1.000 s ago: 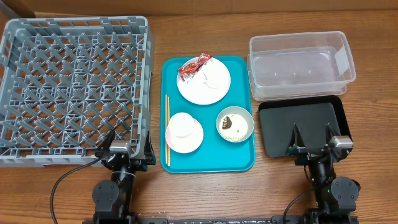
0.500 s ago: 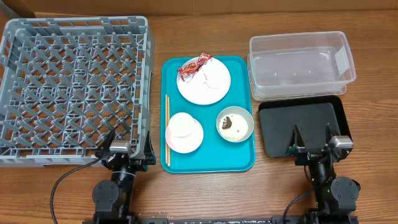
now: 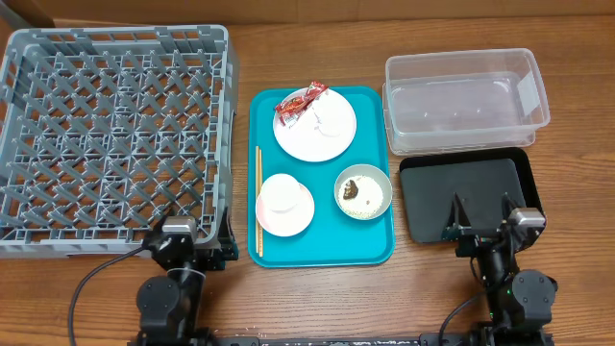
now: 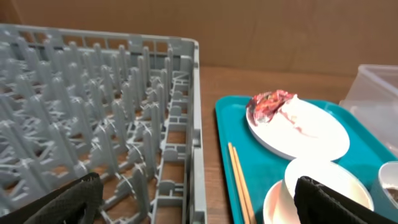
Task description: Sort waste into correct bins and load items into the dishwasher
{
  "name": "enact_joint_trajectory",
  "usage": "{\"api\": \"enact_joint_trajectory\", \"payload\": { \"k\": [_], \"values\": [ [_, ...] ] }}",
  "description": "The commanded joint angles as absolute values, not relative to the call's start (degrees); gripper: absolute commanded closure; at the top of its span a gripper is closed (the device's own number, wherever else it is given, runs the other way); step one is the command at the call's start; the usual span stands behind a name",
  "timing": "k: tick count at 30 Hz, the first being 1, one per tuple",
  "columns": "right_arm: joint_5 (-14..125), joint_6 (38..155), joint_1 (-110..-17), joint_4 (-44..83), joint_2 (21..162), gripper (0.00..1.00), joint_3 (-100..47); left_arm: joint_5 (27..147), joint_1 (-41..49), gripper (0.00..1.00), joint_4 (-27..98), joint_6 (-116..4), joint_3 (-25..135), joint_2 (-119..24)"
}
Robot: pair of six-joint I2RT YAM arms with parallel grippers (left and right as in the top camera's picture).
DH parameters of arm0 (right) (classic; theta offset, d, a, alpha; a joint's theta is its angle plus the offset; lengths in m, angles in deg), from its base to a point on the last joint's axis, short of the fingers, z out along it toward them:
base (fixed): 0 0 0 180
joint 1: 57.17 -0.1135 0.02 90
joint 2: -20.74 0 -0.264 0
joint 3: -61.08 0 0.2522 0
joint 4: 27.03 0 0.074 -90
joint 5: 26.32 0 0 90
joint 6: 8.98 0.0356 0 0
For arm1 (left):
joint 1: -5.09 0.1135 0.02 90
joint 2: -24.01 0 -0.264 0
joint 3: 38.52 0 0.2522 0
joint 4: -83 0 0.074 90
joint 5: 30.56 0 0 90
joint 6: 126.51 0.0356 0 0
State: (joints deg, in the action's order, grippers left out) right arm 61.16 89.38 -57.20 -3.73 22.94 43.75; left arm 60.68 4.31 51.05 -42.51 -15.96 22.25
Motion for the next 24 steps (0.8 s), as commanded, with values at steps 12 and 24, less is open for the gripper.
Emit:
{"api": "enact_joint_trajectory", "payload": {
  "k": [12,24],
  "values": [
    [58.2,92.2,-57.1,16.4,54.5,0.0,7.1,57.7,4.2,0.0,20.6,-45.7,21.7,-4.6],
    [50.8,86.7,-57.2,52.8,98.3,0.0,-39.2,56.4,7.0,0.0,0.3,-48.8,39.6,-22.0]
  ]
}}
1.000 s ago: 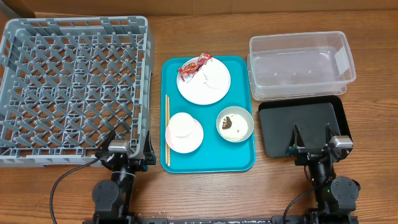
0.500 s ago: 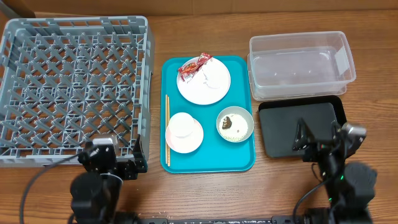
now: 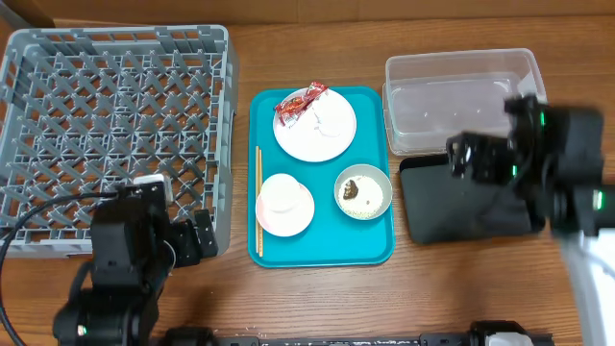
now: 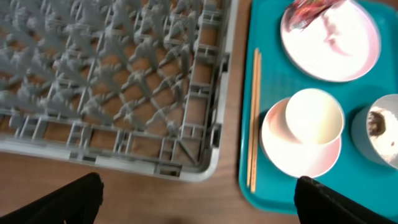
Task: Sort waste into correct bins and load items into the dishwasher
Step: 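Reach the right gripper to the white plate and grasp the tissue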
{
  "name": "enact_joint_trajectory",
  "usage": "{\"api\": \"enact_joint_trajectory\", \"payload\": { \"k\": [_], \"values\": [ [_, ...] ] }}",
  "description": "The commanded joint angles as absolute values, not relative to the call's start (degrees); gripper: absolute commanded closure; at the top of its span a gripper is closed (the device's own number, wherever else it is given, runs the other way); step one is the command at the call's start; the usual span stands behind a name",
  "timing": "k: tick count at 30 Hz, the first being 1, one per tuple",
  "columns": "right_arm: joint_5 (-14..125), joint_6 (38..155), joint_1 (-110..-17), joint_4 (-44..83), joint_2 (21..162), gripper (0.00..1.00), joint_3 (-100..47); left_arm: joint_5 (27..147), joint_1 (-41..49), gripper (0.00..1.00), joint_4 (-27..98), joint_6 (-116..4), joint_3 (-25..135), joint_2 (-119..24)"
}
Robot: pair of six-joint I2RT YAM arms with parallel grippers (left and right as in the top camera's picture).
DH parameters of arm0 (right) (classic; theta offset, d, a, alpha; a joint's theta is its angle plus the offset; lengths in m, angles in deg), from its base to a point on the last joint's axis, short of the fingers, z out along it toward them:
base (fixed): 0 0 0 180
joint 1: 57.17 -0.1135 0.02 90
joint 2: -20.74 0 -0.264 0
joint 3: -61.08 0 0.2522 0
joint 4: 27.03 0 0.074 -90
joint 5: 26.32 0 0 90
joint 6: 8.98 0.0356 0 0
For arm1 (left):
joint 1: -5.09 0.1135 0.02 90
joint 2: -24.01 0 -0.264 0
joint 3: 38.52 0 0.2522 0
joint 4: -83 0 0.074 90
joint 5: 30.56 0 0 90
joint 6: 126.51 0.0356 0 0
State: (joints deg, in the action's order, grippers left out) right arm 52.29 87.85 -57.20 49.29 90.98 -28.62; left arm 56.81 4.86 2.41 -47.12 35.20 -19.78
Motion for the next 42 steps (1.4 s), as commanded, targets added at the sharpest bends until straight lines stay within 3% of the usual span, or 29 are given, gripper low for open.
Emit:
{"api": "enact_joint_trajectory", "payload": {
  "k": [1,8,22,29,42],
  "values": [
    [50.2,87.7,-57.2,53.6,100.4,0.0,-41.6,56.9,7.9,0.0,0.0,-48.8,40.2,-22.5],
    [36.7,86.5,-59.8,45.6,107.2,0.0,-46.7,61.5,14.8,0.0,-0.2,-48.2,42.0,-23.6],
    [63.8,82.1,-86.3,32.0,122.2,0.0,-46.7,61.4,17.1,0.0,0.5,-48.2,42.0,-23.6],
    [65.3,83.5,-87.5,27.0,132.8,0.0,-46.7,61.4,17.1,0.0,0.5,-48.2,42.0,-23.6],
    [64.3,86.0,-87.5,18.6,144.5,0.08,-46.7,61.4,17.1,0.0,0.2,-48.3,42.0,-23.6]
  ]
}}
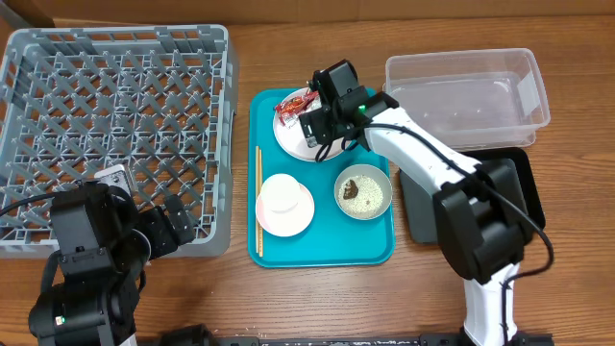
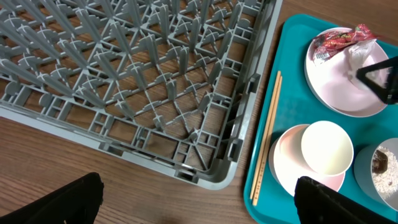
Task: Sort waste into correct bins and load items into the dishwasher
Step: 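Reach the right gripper to the white plate and grasp the tissue, then carry the tissue with the right gripper and drop it in the clear bin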
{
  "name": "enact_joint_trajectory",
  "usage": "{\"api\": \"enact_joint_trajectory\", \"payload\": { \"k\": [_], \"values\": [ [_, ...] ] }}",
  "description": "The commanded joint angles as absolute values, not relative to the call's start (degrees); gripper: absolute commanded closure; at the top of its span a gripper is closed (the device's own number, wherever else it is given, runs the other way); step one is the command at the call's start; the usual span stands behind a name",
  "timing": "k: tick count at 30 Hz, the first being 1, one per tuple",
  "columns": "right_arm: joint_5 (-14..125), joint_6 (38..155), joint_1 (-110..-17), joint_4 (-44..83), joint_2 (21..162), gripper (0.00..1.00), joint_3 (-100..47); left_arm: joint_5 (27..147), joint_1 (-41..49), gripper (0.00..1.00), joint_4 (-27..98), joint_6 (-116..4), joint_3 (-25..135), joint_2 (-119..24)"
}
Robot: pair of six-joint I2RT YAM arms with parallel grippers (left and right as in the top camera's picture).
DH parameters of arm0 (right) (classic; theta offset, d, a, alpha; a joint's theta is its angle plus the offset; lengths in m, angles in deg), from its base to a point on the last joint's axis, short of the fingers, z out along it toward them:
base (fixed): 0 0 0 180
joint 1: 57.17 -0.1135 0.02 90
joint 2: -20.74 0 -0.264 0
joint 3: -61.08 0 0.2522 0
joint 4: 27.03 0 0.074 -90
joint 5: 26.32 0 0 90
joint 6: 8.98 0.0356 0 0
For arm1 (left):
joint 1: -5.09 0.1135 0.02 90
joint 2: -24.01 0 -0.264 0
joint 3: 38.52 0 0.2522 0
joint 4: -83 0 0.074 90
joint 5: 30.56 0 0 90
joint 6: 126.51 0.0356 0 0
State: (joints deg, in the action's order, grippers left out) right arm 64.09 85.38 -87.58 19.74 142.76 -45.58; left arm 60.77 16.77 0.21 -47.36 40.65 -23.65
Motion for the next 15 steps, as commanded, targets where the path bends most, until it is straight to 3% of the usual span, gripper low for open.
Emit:
{"api": "enact_joint_trajectory", "payload": {
  "k": [1,8,10,14,15],
  "values": [
    [64.3,86.0,-87.5,18.2,145.1,0.09,-46.7,61.4,17.1,0.0,0.2,-48.3,42.0,-23.6],
    [65.1,88.4,-87.5,18.1,148.2,0.31,-46.7,61.4,17.1,0.0,0.0,-48.3,42.0,-23.6],
    [65.1,88.6,-87.5,18.5,148.3,0.46,-46.7,61.4,17.1,0.0,0.0,-48.3,42.0,-23.6],
    [65.1,88.5,-87.4,19.0,146.8,0.66,-46.9,61.4,17.1,0.0,0.0,-48.3,42.0,-23.6],
    [65.2,88.5,-87.3,19.3,145.2,0.76,-47.0,61.4,17.1,0.0,0.0,-48.3,42.0,-23.6]
  ]
}}
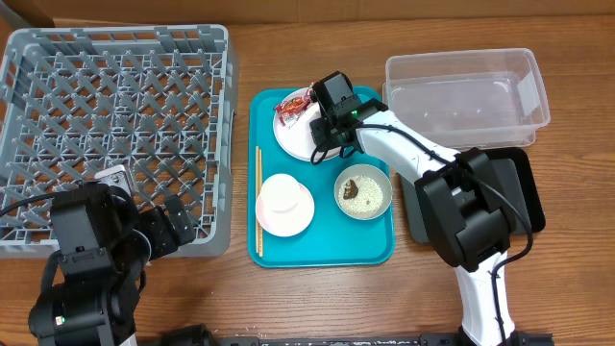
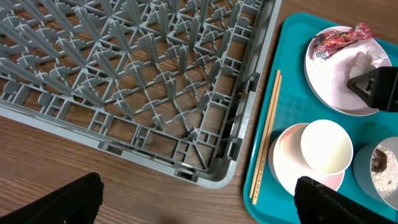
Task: Sort waste into correct bins and load items into the dishwasher
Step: 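Carry the tissue with the right gripper and drop it in the clear bin, then return the right gripper to the plate and grasp the red wrapper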
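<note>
A grey dish rack (image 1: 115,125) fills the left of the table. On the teal tray (image 1: 370,248) lie a white plate (image 1: 288,136) with a red wrapper (image 1: 293,104) and a crumpled tissue (image 2: 367,59), a cup on a saucer (image 1: 283,197), a bowl of leftovers (image 1: 362,190) and chopsticks (image 1: 258,197). My right gripper (image 1: 325,144) is down on the plate beside the tissue; its jaw gap is hidden. My left gripper (image 2: 199,205) hangs open over the table by the rack's front right corner, holding nothing.
A clear plastic bin (image 1: 466,96) stands at the back right, with a black bin (image 1: 531,197) in front of it, partly covered by my right arm. The rack's front wall (image 2: 186,165) is close under my left wrist.
My right gripper has shifted slightly toward the plate's middle and sits lower against the tissue. The left arm and everything on the tray have stayed where they were.
Both arms were parked at the table's front edge. Then the left gripper was raised over the rack's front corner and the right arm was over the bins. Later the right gripper was at the plate, and now it rests on it.
</note>
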{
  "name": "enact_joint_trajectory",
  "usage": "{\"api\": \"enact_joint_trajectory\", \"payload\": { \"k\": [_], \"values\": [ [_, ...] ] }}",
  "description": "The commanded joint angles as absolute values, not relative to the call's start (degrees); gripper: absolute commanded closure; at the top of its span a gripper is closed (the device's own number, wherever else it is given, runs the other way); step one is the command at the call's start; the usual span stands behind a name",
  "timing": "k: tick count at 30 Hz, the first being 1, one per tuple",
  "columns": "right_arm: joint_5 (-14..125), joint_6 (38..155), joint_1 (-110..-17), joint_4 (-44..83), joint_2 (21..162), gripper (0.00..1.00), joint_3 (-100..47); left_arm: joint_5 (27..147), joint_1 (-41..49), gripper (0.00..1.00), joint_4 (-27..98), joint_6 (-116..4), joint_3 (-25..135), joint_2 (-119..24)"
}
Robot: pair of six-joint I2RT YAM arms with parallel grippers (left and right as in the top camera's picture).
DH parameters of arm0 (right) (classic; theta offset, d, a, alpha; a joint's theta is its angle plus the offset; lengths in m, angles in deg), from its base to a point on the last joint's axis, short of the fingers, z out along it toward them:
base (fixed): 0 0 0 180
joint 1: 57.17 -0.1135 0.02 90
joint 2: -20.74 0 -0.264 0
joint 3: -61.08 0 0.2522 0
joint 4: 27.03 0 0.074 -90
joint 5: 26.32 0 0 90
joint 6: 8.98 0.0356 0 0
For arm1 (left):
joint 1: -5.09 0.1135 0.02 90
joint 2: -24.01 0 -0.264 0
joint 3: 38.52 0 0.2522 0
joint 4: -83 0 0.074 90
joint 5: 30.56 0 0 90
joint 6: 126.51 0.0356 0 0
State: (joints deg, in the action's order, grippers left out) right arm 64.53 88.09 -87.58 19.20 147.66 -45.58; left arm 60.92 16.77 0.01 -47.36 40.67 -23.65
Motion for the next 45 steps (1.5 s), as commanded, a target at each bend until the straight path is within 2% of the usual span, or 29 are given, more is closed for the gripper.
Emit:
{"api": "enact_joint_trajectory", "payload": {
  "k": [1,2,4,6,15,18,20,23,26,29,32,38,43,45],
  "values": [
    [65.6,88.5,-87.2,19.7,143.9,0.81,-47.0,61.4,17.1,0.0,0.1,-48.3,42.0,-23.6],
    [65.9,88.5,-87.1,20.1,142.8,0.87,-47.0,61.4,17.1,0.0,0.1,-48.3,42.0,-23.6],
    [67.3,88.5,-86.7,20.5,139.6,0.93,-47.0,61.4,17.1,0.0,0.1,-48.3,42.0,-23.6],
    [69.0,88.5,-86.2,20.9,136.4,0.95,-47.0,61.4,17.1,0.0,0.1,-48.3,42.0,-23.6],
    [75.7,88.8,-78.2,25.5,124.8,0.92,-47.0,61.4,17.1,0.0,0.1,-48.3,42.0,-23.6],
    [75.5,94.1,-72.3,30.0,125.3,0.92,-46.7,61.4,17.1,0.0,0.1,-48.3,42.0,-23.6],
    [73.4,95.3,-70.0,31.7,125.9,0.78,-46.7,61.4,17.1,0.0,0.3,-48.3,42.0,-23.6],
    [62.3,95.2,-66.7,32.2,125.8,0.44,-46.7,61.4,17.1,0.0,0.5,-48.3,42.0,-23.6],
    [53.8,95.3,-66.4,29.3,125.7,0.42,-47.6,61.4,17.1,0.0,0.5,-48.3,42.0,-23.6],
    [47.6,98.0,-68.8,23.8,125.8,0.32,-47.9,61.4,17.1,0.0,0.5,-48.3,42.0,-23.6],
    [48.2,98.7,-73.0,19.8,126.0,0.3,-47.9,61.4,17.1,0.0,0.5,-48.3,42.0,-23.6],
    [59.3,99.1,-83.3,15.8,127.5,0.29,-48.0,61.4,17.1,0.0,0.5,-48.3,42.0,-23.6],
    [60.7,99.2,-87.3,15.0,127.5,0.26,-50.8,61.4,17.1,0.0,0.5,-48.3,42.0,-23.6],
    [62.1,100.3,-88.2,13.4,127.7,0.22,-51.0,61.4,17.1,0.0,0.5,-48.3,42.0,-23.6]
  ]
}}
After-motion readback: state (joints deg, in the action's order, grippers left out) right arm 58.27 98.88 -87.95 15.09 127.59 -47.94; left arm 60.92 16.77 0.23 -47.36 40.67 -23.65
